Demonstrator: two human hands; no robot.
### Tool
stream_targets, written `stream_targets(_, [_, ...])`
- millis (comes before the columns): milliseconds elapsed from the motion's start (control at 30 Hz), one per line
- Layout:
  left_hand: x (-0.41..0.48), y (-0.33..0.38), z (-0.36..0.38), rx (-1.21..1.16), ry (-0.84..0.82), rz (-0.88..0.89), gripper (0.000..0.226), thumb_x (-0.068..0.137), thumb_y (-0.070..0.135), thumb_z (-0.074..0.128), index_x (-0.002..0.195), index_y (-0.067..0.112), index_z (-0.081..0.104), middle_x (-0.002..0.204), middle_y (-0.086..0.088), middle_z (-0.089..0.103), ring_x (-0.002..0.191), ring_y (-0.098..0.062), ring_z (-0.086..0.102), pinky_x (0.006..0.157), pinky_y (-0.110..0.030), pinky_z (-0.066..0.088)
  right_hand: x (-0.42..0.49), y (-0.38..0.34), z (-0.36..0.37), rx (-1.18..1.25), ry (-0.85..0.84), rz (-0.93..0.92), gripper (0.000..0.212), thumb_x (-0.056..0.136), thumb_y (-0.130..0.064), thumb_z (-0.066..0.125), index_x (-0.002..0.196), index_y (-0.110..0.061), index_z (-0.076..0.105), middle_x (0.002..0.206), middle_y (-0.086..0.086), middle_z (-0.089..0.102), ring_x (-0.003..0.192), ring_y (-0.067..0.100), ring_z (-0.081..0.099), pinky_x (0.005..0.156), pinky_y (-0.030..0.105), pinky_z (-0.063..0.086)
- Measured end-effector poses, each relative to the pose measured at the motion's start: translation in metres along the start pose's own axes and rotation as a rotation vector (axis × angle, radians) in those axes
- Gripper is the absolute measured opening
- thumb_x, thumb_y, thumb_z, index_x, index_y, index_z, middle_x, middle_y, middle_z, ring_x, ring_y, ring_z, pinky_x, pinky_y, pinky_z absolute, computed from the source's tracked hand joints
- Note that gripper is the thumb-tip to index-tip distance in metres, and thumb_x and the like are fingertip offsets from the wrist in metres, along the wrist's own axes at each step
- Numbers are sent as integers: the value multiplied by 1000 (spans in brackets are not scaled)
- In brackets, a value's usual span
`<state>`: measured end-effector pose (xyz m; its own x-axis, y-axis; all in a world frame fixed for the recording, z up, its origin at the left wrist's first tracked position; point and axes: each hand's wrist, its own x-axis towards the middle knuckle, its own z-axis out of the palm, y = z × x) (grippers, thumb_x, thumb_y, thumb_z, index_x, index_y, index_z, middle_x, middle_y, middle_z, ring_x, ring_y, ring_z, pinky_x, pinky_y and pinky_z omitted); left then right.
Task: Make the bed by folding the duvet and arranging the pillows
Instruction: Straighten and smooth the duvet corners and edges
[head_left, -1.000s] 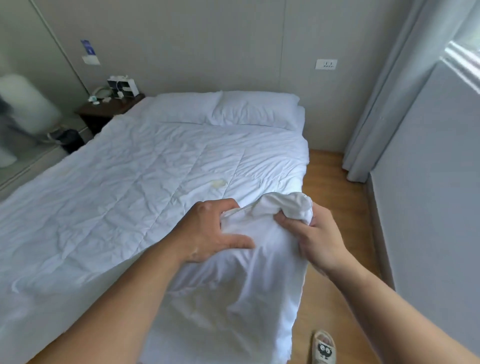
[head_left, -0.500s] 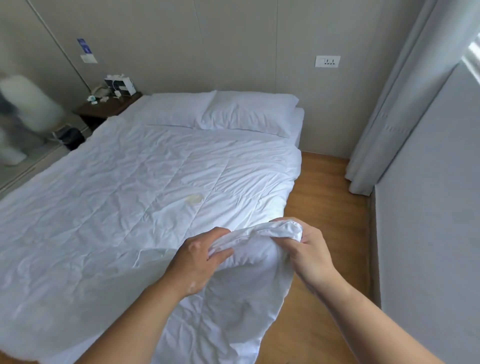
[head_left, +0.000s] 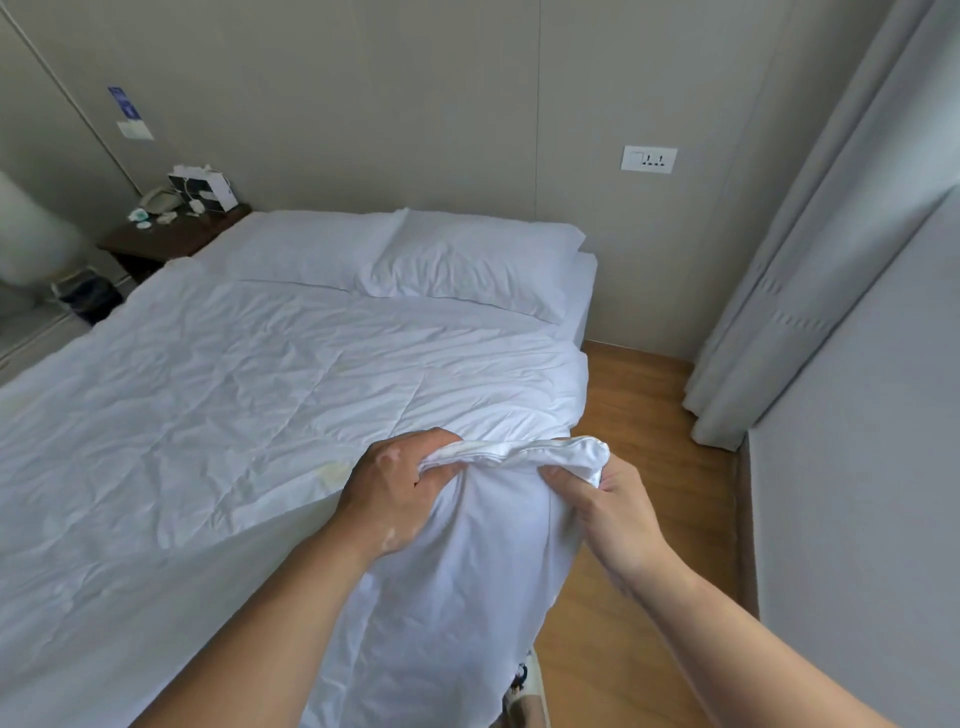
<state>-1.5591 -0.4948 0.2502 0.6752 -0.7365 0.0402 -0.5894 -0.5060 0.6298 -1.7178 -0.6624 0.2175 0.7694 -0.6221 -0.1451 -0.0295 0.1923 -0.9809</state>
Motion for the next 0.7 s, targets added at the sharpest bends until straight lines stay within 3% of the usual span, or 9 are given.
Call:
stream_targets(133, [114,5,4,4,-62,20,8,94,35,67,97,31,73,79,12,69,79,-11,63,74,-29,49,92,-15,-17,32,81,11,10,91,-11,71,99,-12,78,103,1,78,101,15,72,86,31,55])
stream_targets(467, [348,37,60,55,-244,100,7,93,30,68,95,29,75,77,8,69,74,-13,58,67,-24,43,278,-13,-92,43,291,58,15,93,-8,68,103,-14,78,108,3,77,109,24,69,99,47,51])
stream_targets(567, [419,38,105,77,-306,57,8,94,32,67,94,28,74,79,7,69,77,-16,59,71,-28,45,341,2,-123,65,355,121,14,93,-10,66,100,-15,77,105,1,77,107,22,70,94,42,53])
stream_targets(700, [515,29,170,112,-389,-30,12,95,34,64,90,26,72,74,9,64,73,-11,56,67,-24,43,433,28,-168,138,384,243,12,94,-12,67,100,-14,77,102,-1,77,93,6,71,80,22,55])
